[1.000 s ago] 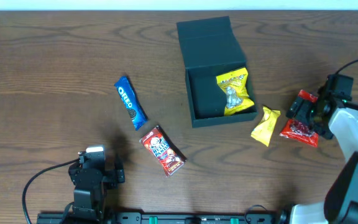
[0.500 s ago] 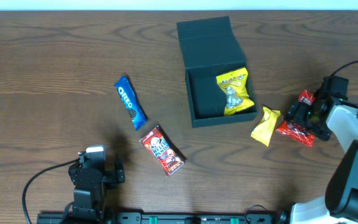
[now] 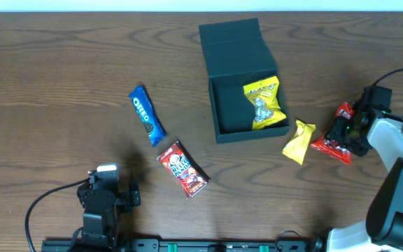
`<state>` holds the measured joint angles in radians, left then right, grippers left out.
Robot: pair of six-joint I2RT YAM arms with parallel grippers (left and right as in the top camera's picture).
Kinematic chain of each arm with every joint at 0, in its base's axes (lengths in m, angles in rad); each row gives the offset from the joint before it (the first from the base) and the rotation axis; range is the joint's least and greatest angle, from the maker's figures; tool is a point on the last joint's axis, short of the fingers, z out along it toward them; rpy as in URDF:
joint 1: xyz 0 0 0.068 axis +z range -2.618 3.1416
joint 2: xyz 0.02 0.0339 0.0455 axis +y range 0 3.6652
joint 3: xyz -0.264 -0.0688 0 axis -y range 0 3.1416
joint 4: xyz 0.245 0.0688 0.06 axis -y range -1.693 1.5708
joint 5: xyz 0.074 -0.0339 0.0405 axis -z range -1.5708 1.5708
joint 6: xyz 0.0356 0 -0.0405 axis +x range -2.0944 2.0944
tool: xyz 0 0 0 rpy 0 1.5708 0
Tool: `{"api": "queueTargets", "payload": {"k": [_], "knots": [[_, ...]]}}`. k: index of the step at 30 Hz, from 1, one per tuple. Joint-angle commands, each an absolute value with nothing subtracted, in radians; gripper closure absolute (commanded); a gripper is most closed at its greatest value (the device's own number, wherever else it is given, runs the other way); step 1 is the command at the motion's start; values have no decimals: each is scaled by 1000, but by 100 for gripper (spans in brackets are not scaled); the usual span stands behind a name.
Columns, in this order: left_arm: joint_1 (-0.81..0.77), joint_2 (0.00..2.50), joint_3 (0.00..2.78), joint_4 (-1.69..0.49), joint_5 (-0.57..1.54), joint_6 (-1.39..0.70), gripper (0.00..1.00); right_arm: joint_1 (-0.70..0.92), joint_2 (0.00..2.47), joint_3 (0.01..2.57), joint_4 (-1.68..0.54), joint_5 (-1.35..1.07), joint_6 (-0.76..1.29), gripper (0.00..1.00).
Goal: Pack container
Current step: 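Grasp the red HACKS bag with the right gripper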
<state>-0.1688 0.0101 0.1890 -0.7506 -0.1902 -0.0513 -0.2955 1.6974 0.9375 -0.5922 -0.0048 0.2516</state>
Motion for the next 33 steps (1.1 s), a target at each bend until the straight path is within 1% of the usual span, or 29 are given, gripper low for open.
{"api": "queueTargets", "payload": {"k": [1, 3, 8, 10, 16, 18, 25, 27, 31, 33], "knots": [[-171, 4, 169, -765, -197, -44, 4, -300, 1700, 936, -597, 3, 250, 43], [-171, 4, 169, -765, -197, -44, 4, -300, 1700, 936, -598, 3, 250, 48], [-171, 4, 169, -765, -197, -44, 4, -300, 1700, 936, -598, 3, 250, 52], [-171, 4, 169, -765, -197, -44, 4, -300, 1700, 936, -598, 3, 250, 57], [-171, 4, 169, -765, -197, -44, 5, -300, 1700, 936, -598, 3, 250, 66], [-171, 4, 169, -765, -197, -44, 4, -300, 1700, 936, -598, 3, 250, 71], [-171, 4, 169, -765, -197, -44, 5, -300, 1700, 936, -598, 3, 250, 72], [-171, 4, 169, -765, -197, -44, 4, -300, 1700, 936, -598, 3, 250, 75], [-171, 4, 169, -765, -197, -44, 4, -300, 1700, 936, -597, 3, 250, 84], [-171, 4, 169, -765, -197, -44, 5, -300, 1700, 936, -597, 3, 250, 85]]}}
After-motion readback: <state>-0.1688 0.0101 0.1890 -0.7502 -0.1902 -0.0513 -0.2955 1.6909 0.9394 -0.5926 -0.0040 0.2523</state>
